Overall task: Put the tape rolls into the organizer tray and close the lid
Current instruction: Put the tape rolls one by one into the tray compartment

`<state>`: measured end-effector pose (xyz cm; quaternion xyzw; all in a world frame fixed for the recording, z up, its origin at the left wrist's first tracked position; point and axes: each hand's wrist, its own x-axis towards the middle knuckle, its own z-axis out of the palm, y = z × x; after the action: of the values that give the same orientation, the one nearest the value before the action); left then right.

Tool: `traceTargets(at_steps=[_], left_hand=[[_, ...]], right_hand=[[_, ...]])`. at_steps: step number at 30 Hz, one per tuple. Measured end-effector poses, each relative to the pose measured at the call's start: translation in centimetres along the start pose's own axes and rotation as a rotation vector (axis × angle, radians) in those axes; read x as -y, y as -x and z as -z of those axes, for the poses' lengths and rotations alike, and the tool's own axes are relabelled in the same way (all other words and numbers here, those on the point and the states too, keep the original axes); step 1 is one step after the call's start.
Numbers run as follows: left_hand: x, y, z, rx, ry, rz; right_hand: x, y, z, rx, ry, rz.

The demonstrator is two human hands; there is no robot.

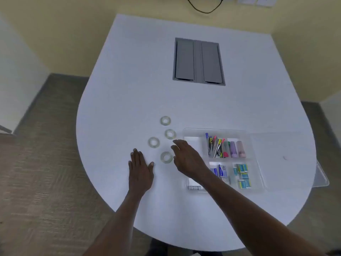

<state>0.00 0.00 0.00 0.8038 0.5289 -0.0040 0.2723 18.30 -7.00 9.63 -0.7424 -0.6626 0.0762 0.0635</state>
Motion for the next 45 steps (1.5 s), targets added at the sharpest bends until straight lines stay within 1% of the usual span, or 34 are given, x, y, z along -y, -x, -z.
traceTargets(at_steps=[3,6,8,14,17,20,22,24,27,29,32,33,35,39,41,45], left_hand=[[0.5,-0.2,-1.2,-0.092,-0.097,0.011],[0.4,0.1,-2.2,-0.196,-0.138,-0.013],[0.3,0.2,-2.1,-0.235,-0.144,-0.006],[0.0,0.4,-1.9,-0.259,-0.124,0.005],[0.0,0.5,-1.9,-0.264,-0.105,0.014],[-0.1,0.5,-1.8,-0.26,-0.095,0.021],[-0.1,0.5,-1.7,-0.261,-0.094,0.019],[-0.2,0.6,-1.7,-0.261,-0.091,0.02],[-0.3,0.5,-1.7,-0.263,-0.096,0.023],[-0.3,0.5,-1.7,-0.268,-0.101,0.024],[-0.2,0.5,-1.7,-0.267,-0.103,0.026],[-0.2,0.5,-1.7,-0.267,-0.107,0.027],[-0.2,0.4,-1.8,-0.268,-0.109,0.028],[-0.1,0.4,-1.8,-0.262,-0.12,0.033],[-0.2,0.4,-1.8,-0.266,-0.117,0.034],[-0.2,0.4,-1.9,-0.285,-0.112,0.03]], right_hand=[[0.9,-0.6,-1.7,0.072,-0.06,-0.001],[1.2,-0.9,-3.2,0.175,-0.038,-0.026],[1.3,-1.2,-3.8,0.192,-0.024,-0.02],[2.0,-1.8,-5.2,0.206,0.001,0.023],[2.4,-2.0,-5.5,0.196,-0.011,0.011],[2.5,-2.4,-5.3,0.124,-0.075,0.001],[2.5,-2.6,-4.7,0.05,-0.134,0.003],[2.2,-2.8,-3.6,-0.041,-0.203,-0.034],[1.1,-2.7,-1.3,-0.226,-0.341,-0.16],[-0.4,-2.5,-0.3,-0.336,-0.383,-0.262],[-2.8,-1.9,0.3,-0.402,-0.379,-0.444],[-3.5,-1.8,0.3,-0.388,-0.361,-0.486],[-4.9,-1.8,-0.1,-0.299,-0.325,-0.517],[-6.6,-2.4,-0.8,-0.078,-0.263,-0.45],[-6.9,-2.6,-1.1,-0.038,-0.214,-0.42],[-7.2,-3.1,-1.6,-0.015,-0.146,-0.403]])
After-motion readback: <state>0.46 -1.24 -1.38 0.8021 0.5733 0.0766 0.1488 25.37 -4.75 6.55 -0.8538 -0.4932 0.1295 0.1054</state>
